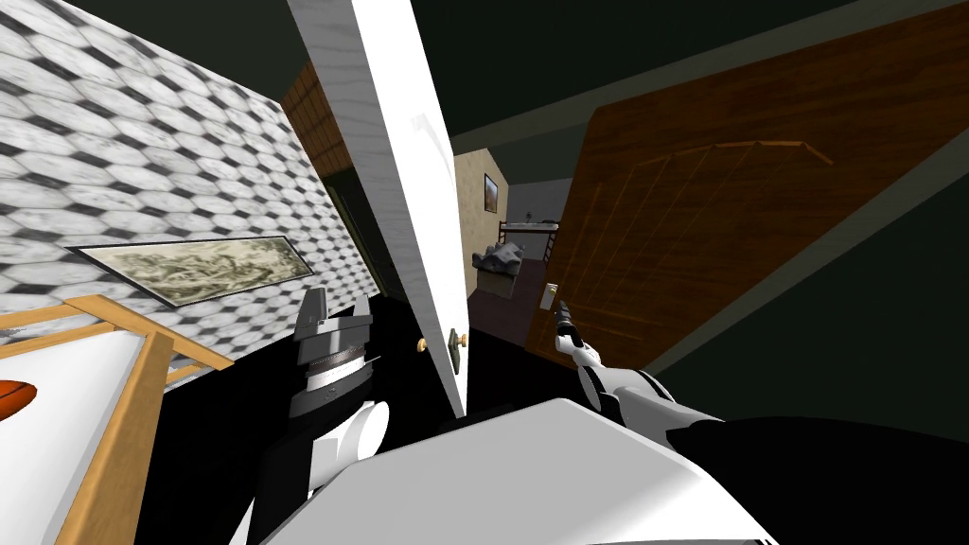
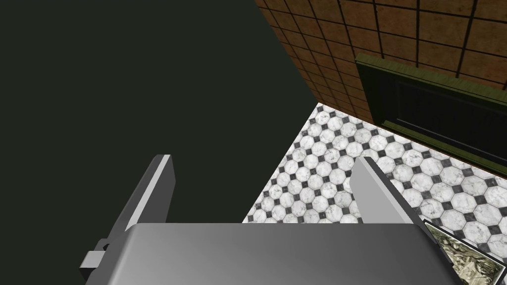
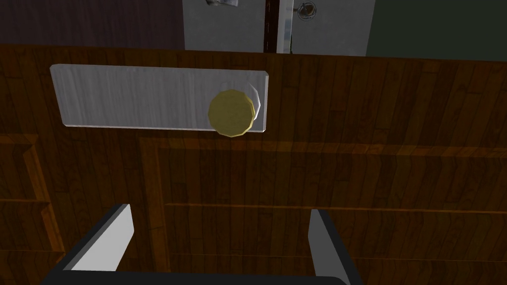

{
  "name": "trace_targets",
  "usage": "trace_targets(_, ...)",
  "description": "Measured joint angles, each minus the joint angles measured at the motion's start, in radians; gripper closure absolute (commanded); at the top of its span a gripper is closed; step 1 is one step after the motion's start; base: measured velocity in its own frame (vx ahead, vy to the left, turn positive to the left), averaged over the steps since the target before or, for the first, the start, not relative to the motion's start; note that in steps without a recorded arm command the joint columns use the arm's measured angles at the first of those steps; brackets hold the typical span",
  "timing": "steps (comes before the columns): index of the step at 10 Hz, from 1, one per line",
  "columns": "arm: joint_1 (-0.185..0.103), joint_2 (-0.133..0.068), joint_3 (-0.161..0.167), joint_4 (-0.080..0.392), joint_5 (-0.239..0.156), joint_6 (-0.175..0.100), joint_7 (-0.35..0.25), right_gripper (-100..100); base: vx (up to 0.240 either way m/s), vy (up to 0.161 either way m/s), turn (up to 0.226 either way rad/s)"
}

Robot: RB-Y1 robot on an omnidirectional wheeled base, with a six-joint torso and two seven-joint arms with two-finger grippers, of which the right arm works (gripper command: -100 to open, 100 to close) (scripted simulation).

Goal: Pull the door open

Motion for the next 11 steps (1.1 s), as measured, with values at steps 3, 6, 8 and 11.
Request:
trace_targets(3,0.000,0.000,0.000,0.000,0.000,0.000,0.000,-100,0.001,0.008,0.001)
trace_targets(6,0.000,0.000,0.000,0.000,0.000,0.000,0.000,-100,0.002,-0.006,0.019)
trace_targets(8,0.004,-0.001,-0.007,-0.005,-0.004,0.006,0.003,-100,0.004,-0.011,0.036)
trace_targets(11,-0.001,-0.003,-0.008,0.006,-0.004,0.004,0.004,-100,0.000,-0.009,0.001)
